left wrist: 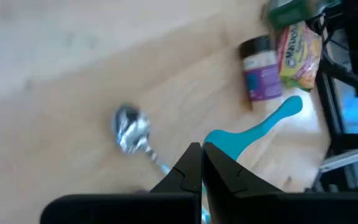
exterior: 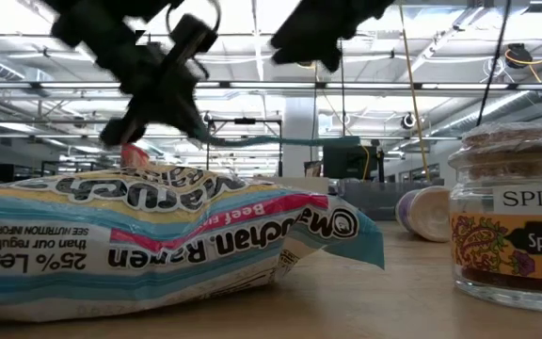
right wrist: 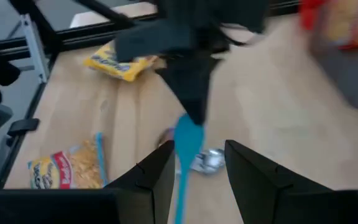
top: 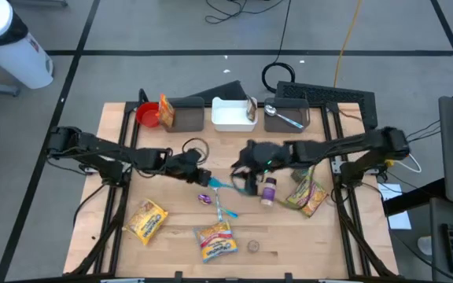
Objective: Pick & Place Food Item
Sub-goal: Put the blue baby spoon into the right black bin
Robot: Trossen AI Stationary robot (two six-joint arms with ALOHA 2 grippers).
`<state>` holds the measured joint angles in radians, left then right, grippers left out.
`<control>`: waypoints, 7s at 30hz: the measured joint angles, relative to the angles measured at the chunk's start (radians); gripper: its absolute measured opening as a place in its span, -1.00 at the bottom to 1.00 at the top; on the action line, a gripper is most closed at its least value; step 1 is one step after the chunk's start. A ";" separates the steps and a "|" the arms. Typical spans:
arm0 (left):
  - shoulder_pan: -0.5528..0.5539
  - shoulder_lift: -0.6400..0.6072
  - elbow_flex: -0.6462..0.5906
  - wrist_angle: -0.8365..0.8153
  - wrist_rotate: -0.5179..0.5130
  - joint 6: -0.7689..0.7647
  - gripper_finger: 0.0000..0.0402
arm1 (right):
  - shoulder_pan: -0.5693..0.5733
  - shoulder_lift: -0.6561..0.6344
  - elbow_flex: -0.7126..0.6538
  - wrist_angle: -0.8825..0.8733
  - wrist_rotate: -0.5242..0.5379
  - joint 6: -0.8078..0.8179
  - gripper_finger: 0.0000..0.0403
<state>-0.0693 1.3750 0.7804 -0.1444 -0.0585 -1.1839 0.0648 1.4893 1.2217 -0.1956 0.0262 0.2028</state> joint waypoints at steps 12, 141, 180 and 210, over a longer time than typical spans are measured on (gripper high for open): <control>0.155 0.000 0.517 -0.477 -0.159 0.302 -0.99 | -0.044 -0.191 0.097 -0.250 0.212 -0.138 -0.25; 0.287 0.010 0.670 -0.540 -0.102 0.506 -0.68 | -0.116 0.121 0.341 -0.391 0.449 -0.368 -0.90; 0.603 -0.276 0.578 -0.440 0.568 1.074 -0.08 | -0.665 -0.025 0.343 -0.707 0.130 -0.194 -0.90; 0.553 -0.126 0.107 0.595 0.387 0.694 -0.12 | -0.988 0.054 0.009 -0.537 -0.071 -0.559 -0.90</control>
<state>0.4839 1.2491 0.8875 0.4511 0.3290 -0.4898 -0.9233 1.5433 1.2309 -0.7325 -0.0447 -0.3565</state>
